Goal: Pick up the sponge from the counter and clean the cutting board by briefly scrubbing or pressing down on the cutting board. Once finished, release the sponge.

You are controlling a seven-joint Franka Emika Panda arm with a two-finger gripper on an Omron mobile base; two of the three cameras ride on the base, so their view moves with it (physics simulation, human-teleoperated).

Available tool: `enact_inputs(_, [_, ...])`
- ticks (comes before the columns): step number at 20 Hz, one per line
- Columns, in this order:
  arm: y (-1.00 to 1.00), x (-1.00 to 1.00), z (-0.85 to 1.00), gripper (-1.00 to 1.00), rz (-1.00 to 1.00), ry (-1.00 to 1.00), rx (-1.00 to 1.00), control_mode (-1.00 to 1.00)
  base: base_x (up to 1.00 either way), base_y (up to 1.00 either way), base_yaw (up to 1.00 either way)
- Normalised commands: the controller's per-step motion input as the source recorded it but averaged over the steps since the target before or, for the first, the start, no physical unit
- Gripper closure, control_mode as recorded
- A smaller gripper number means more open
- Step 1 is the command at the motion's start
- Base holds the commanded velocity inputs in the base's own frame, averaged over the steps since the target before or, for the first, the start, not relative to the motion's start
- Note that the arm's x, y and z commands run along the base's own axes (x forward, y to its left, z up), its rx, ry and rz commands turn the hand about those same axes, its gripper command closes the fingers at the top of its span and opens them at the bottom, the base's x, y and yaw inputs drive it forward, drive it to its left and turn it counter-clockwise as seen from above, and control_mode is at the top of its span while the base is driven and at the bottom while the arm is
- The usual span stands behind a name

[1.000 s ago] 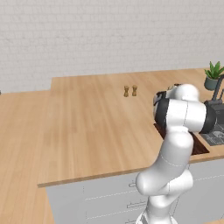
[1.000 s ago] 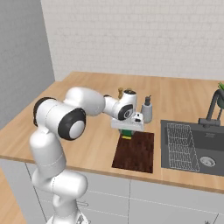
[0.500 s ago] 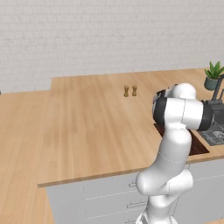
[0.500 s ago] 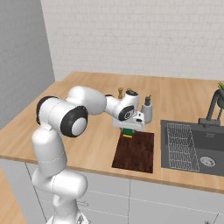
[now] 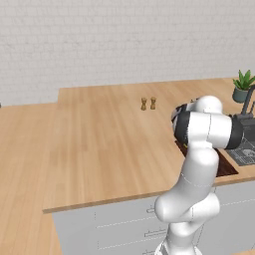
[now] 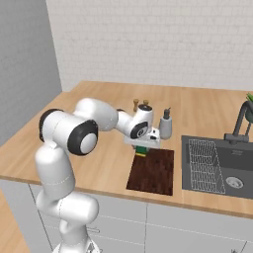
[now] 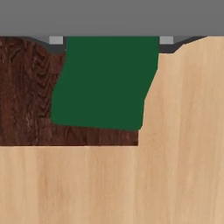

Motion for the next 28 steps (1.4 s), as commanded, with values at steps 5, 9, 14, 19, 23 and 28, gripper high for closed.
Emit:
enact_inputs(5, [0.0,0.0,-0.35,1.0,0.0,0.0,0.0,-1.0,0.0,0.0,0.0])
enact_inputs(9, [0.0,0.0,-0.44,1.0,0.0,0.0,0.0,-1.0,0.0,0.0,0.0])
enact_inputs(14, [0.0,0.0,-0.41,1.0,0.0,0.0,0.0,-1.0,0.0,0.0,0.0])
enact_inputs(19, [0.0,-0.07,-0.41,1.0,0.0,0.0,-0.03,-1.0,0.0,0.0,0.0])
enact_inputs(23, [0.0,-0.31,-0.38,1.0,0.0,0.0,-0.05,-1.0,0.0,0.0,0.0])
enact_inputs(28, [0.0,-0.57,-0.27,1.0,0.0,0.0,-0.02,-1.0,0.0,0.0,0.0])
